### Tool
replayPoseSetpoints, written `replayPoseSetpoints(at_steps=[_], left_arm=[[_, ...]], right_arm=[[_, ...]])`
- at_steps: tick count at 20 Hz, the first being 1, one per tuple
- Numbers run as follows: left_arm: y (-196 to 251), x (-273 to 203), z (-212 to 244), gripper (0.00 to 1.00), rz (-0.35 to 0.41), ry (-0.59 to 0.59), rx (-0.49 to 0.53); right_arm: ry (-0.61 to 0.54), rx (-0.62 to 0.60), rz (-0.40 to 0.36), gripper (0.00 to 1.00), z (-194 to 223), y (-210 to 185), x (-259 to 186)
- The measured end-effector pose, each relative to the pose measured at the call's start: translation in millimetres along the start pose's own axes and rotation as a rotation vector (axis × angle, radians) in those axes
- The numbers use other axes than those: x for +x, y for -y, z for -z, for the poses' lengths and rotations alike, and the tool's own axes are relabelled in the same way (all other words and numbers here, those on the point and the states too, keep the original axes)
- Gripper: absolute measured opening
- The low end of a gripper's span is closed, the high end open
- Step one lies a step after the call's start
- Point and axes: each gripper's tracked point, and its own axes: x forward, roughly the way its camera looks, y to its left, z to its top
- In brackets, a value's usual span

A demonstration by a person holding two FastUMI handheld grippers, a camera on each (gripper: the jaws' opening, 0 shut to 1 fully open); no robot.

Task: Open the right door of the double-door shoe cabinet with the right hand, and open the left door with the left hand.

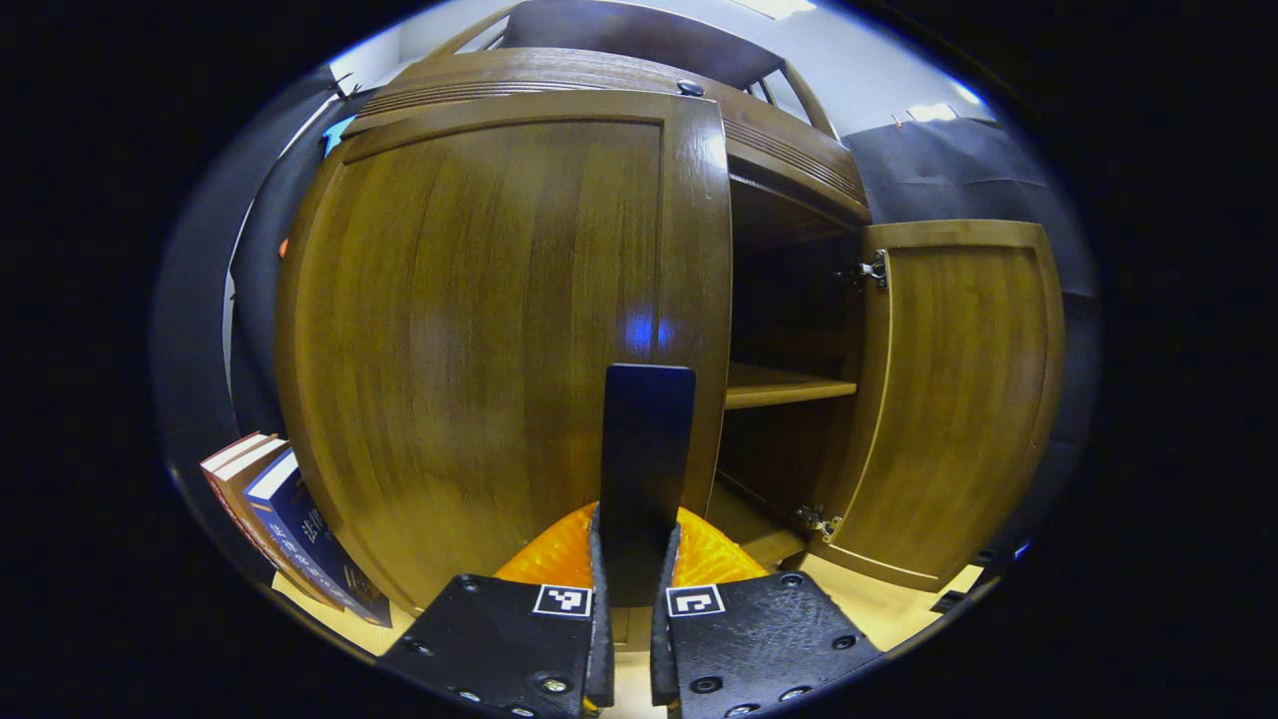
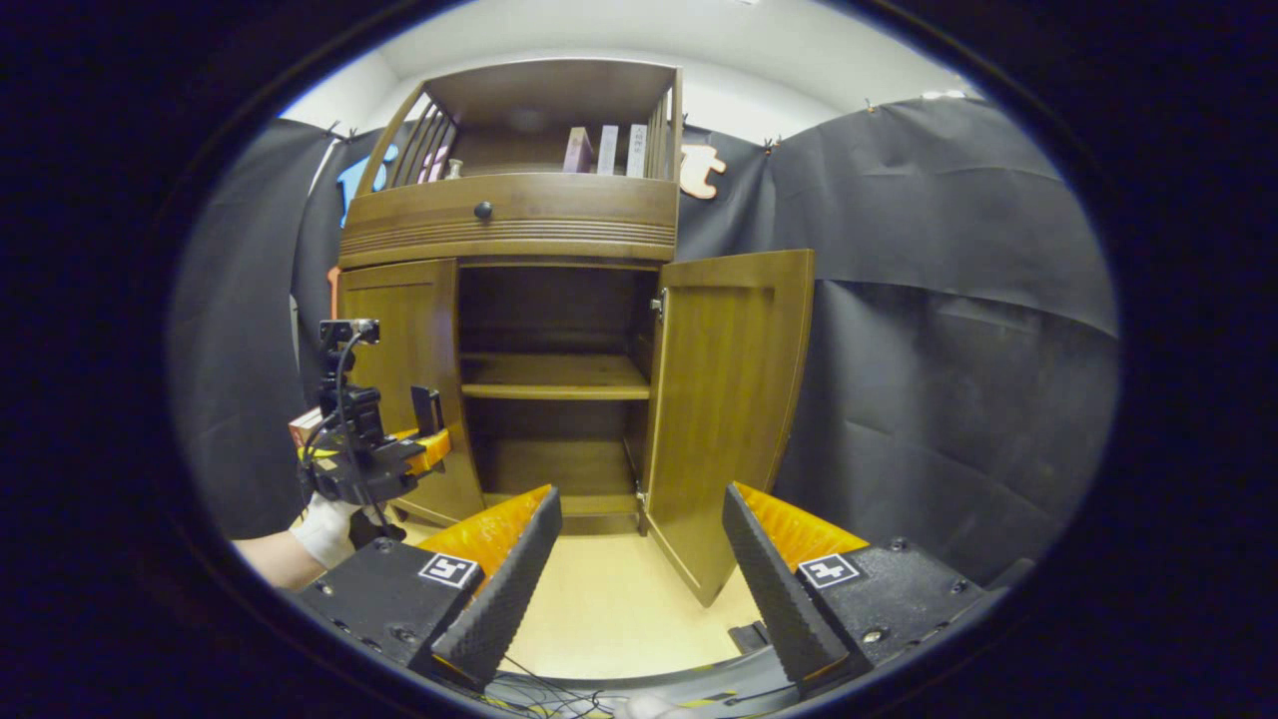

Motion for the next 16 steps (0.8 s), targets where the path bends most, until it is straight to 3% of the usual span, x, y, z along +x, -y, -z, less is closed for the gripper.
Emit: replayPoseSetpoints(at_steps=[8, 16], left_arm=[[-12.3, -67.7, 4.6, 0.13, 0.023, -0.006, -0.010], [-43.8, -129.0, 8.1, 0.13, -0.077, 0.001, -0.030]], right_arm=[[-0.010, -0.003, -0.104, 1.00, 4.7, -35.2, 12.6], [-0.014, -0.030, -0.233, 1.00, 4.9, -78.7, 18.6]])
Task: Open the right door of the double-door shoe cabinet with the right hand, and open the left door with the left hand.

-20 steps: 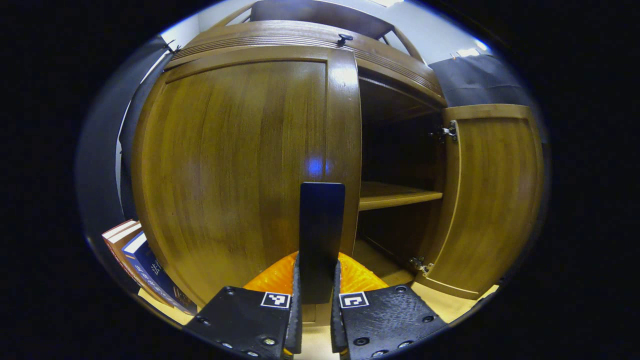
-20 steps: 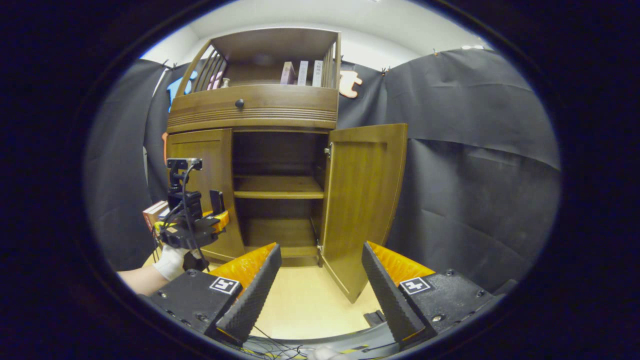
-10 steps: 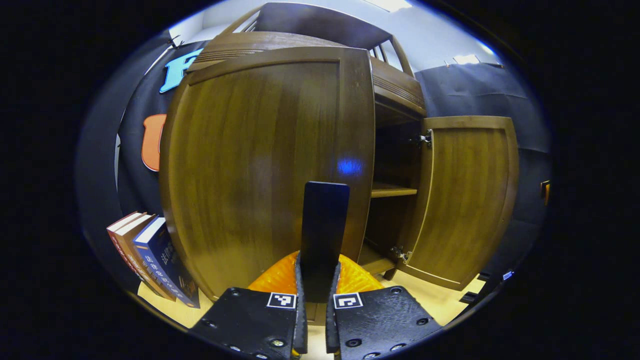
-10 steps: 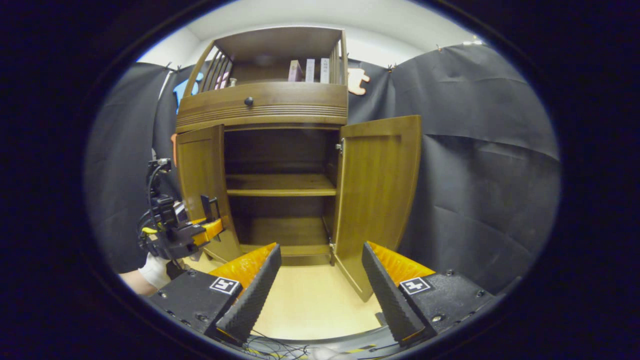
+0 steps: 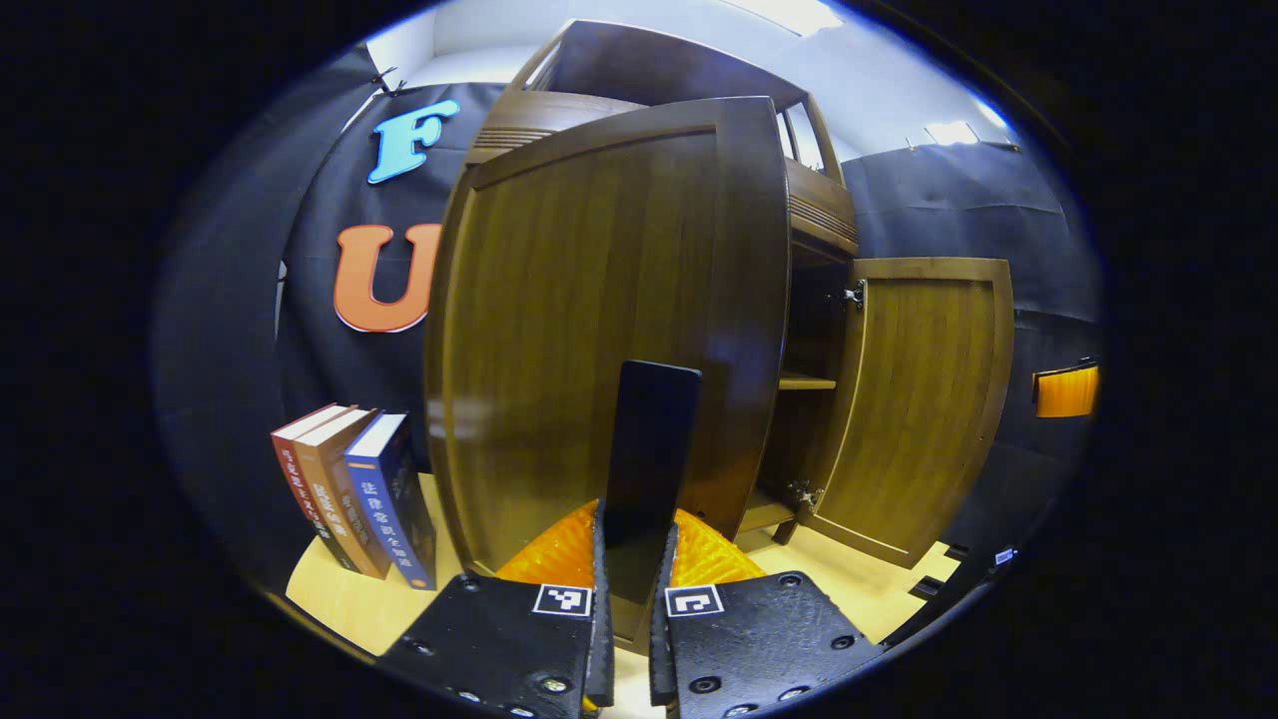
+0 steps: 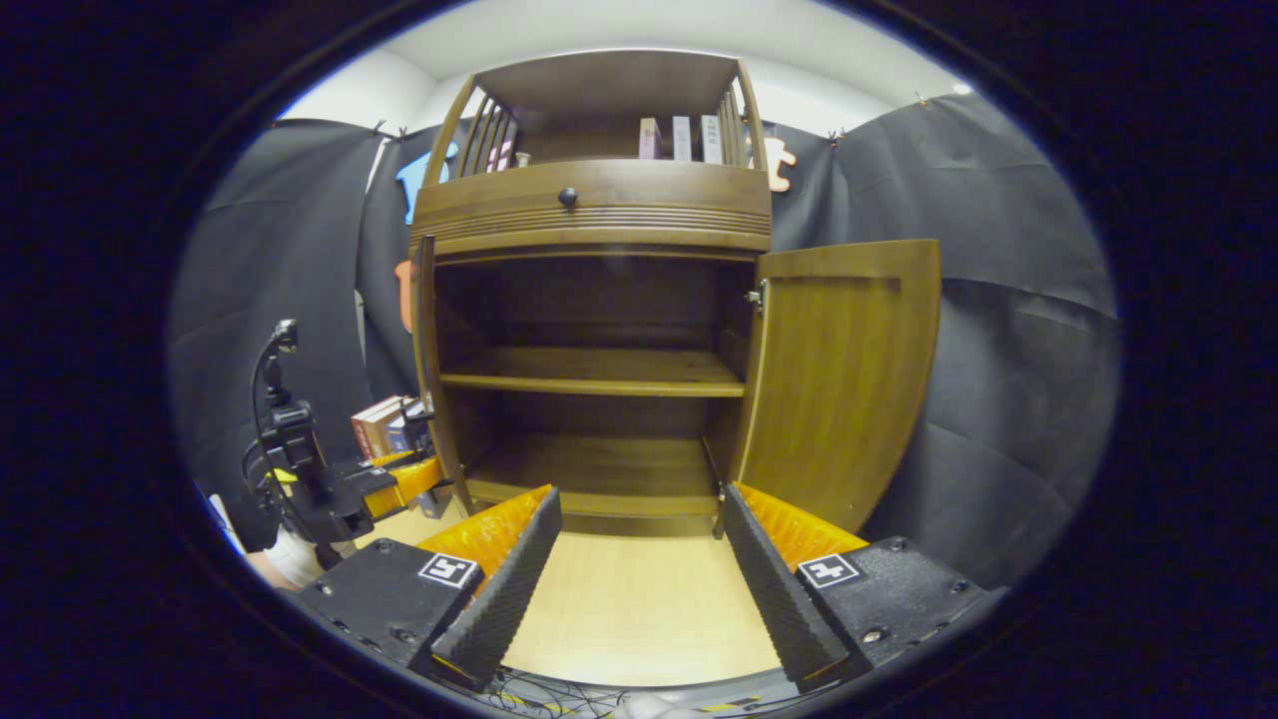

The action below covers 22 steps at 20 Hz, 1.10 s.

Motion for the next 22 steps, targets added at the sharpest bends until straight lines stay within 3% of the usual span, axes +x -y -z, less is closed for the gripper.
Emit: replayPoseSetpoints(at_steps=[6, 7, 9, 17, 22], left_arm=[[-29.3, -28.6, 0.6, 0.12, -0.074, 0.011, 0.024], [-36.7, -26.8, 3.6, 0.20, -0.108, 0.006, 0.017], [-43.1, -39.7, 1.4, 0.02, -0.132, 0.009, 0.033], [-91.3, -68.1, 0.2, 0.00, -0.203, 0.015, 0.016], [-111.2, -76.6, -1.7, 0.00, -0.204, 0.022, 0.017]], right_arm=[[0.001, -0.008, -0.070, 1.00, -1.9, -25.3, 10.8], [-0.005, -0.005, -0.087, 1.00, -0.9, -31.1, 10.2], [-0.013, -0.010, -0.112, 1.00, 2.7, -39.8, 8.2], [-0.020, -0.002, -0.151, 1.00, 6.4, -53.1, 8.3], [-0.033, 0.000, -0.175, 1.00, 11.0, -63.0, 6.8]])
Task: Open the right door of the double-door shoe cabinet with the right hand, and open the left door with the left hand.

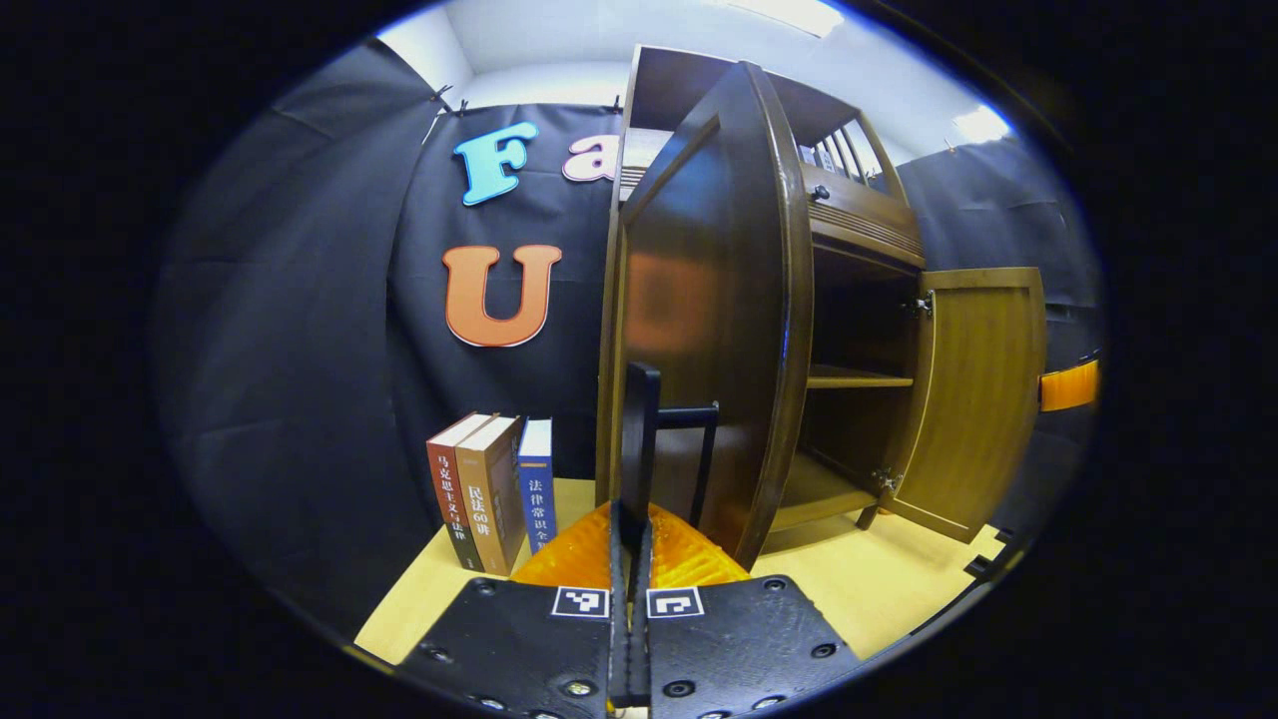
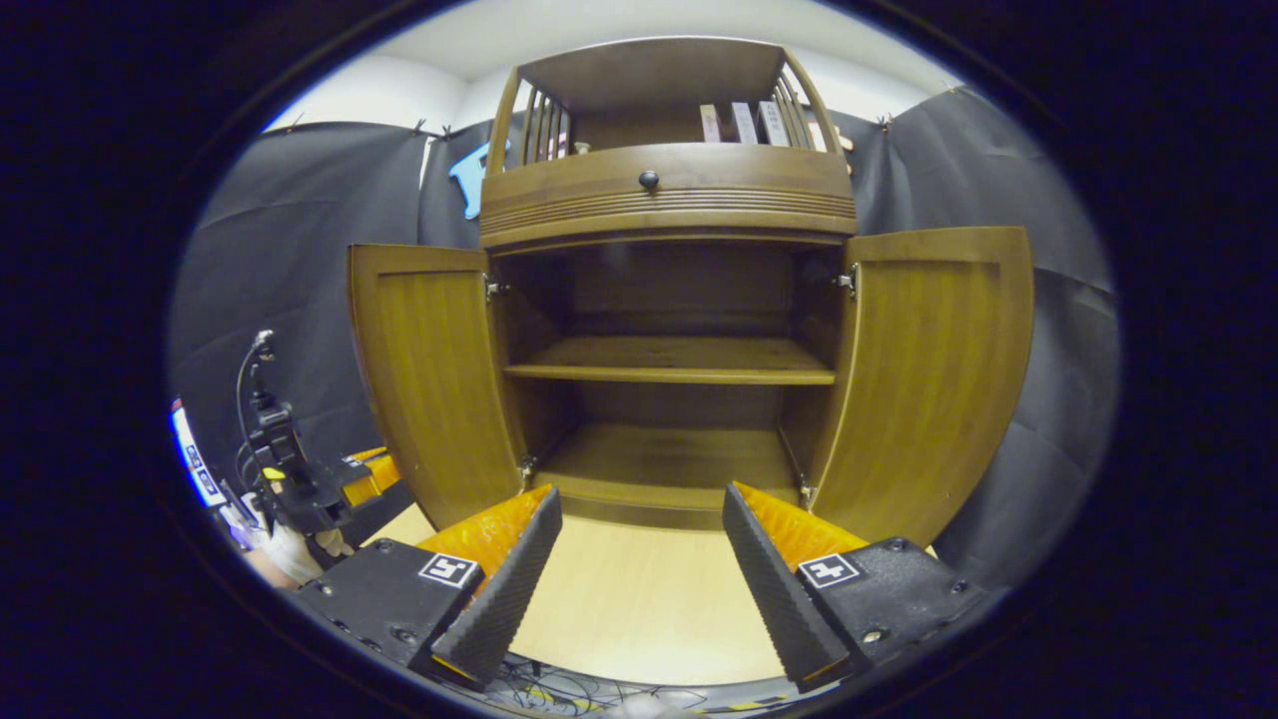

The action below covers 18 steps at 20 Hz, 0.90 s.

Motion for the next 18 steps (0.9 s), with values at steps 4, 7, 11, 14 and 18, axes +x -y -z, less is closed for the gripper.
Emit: replayPoseSetpoints(at_steps=[4, 7, 11, 14, 18], left_arm=[[-10.8, -0.5, 0.6, 0.00, 0.012, 0.000, 0.011], [-23.8, -0.8, 1.0, 0.00, 0.004, 0.000, 0.018], [-41.1, 0.4, 2.5, 0.00, 0.013, -0.009, 0.009], [-49.7, 1.3, 1.6, 0.00, 0.041, -0.017, 0.010], [-59.9, 3.9, -0.2, 0.00, 0.089, -0.029, 0.061]], right_arm=[[0.000, 0.003, -0.002, 1.00, 1.2, -1.1, -0.7], [-0.003, 0.008, 0.000, 1.00, 1.9, -0.4, -1.7], [-0.006, 0.014, 0.005, 1.00, 1.9, 1.1, -1.8], [-0.002, 0.019, 0.009, 1.00, 1.1, 2.8, -2.9], [-0.010, 0.016, 0.015, 1.00, 3.9, 3.0, -4.6]])
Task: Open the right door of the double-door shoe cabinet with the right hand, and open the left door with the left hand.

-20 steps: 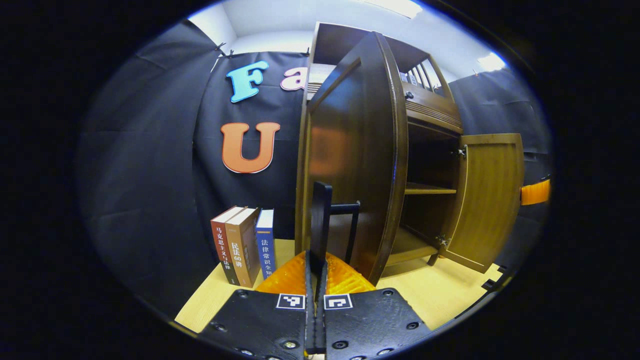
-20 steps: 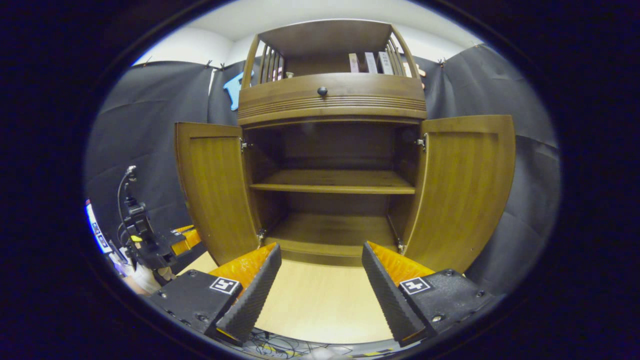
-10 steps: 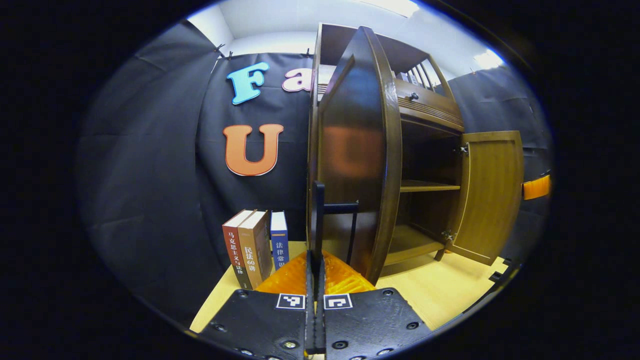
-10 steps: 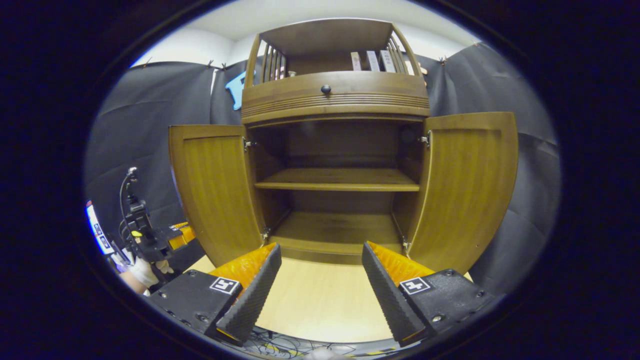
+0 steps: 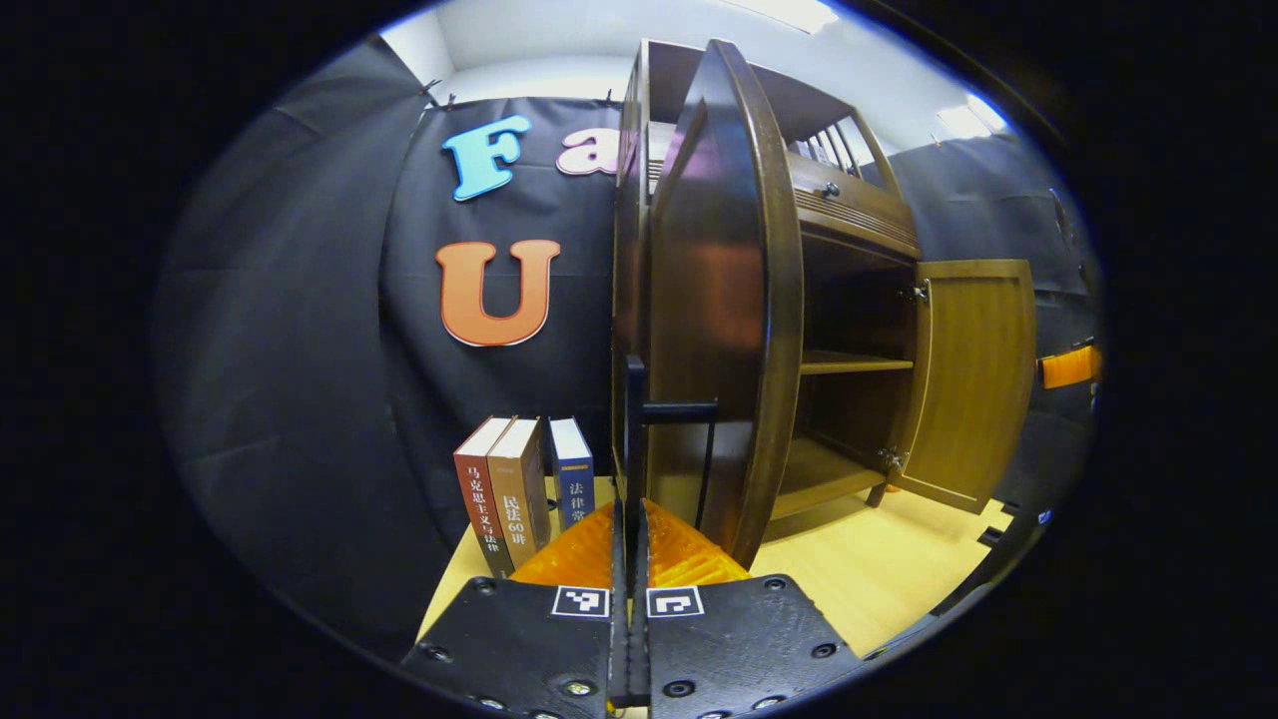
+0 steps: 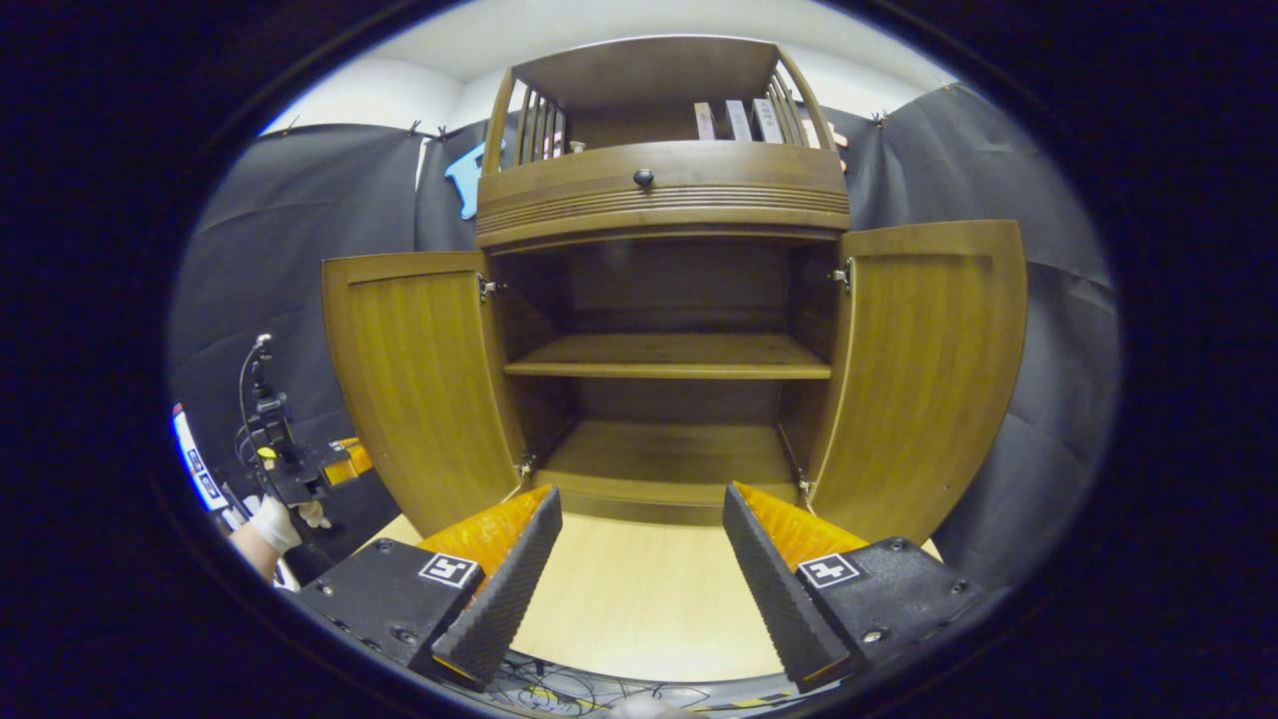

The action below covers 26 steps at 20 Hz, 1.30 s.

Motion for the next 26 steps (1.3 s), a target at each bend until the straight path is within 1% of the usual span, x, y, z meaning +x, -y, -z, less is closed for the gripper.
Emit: replayPoseSetpoints(at_steps=[2, 4, 7, 10, 13, 16, 17, 18, 21, 23, 24, 26], left_arm=[[-4.6, 3.5, 5.2, 0.00, 0.047, -0.023, -0.007], [-5.6, 3.1, 5.8, 0.00, 0.100, -0.038, -0.035], [-7.9, 2.5, 5.9, 0.00, 0.145, -0.054, -0.046], [-8.8, 1.7, 5.7, 0.00, 0.148, -0.050, -0.011], [-5.4, 2.8, 6.2, 0.01, 0.141, -0.051, -0.027], [-7.7, -8.1, 16.1, 0.06, 0.115, -0.092, -0.008], [-11.1, -15.2, 16.0, 0.07, 0.091, -0.081, -0.001], [-16.5, -22.8, 20.8, 0.11, 0.064, -0.097, -0.008], [-18.1, -56.4, 41.3, 0.61, -0.053, -0.158, -0.032], [-8.0, -82.2, 53.4, 0.94, -0.143, -0.187, -0.033], [0.9, -96.0, 58.8, 0.94, -0.182, -0.199, -0.037], [31.4, -118.9, 65.7, 0.97, -0.235, -0.212, -0.058]], right_arm=[[-0.005, 0.001, -0.001, 1.00, 1.9, 0.8, -0.2], [-0.010, 0.004, -0.001, 1.00, 3.4, 1.9, -1.7], [-0.015, 0.010, 0.002, 1.00, 7.4, 3.8, -4.2], [-0.020, 0.015, 0.014, 1.00, 11.1, 9.4, -8.3], [-0.023, 0.022, 0.022, 1.00, 15.2, 20.6, -14.4], [-0.018, 0.033, 0.011, 1.00, 15.1, 33.5, -22.4], [-0.013, 0.036, 0.003, 1.00, 15.5, 38.6, -26.6], [-0.012, 0.035, -0.006, 1.00, 15.4, 44.5, -29.8], [-0.004, 0.025, -0.033, 1.00, 13.2, 67.5, -40.0], [-0.017, 0.010, -0.047, 1.00, 16.7, 83.8, -47.6], [-0.015, 0.008, -0.061, 1.00, 16.1, 90.0, -52.9], [-0.018, -0.009, -0.081, 1.00, 17.4, 101.5, -61.0]])
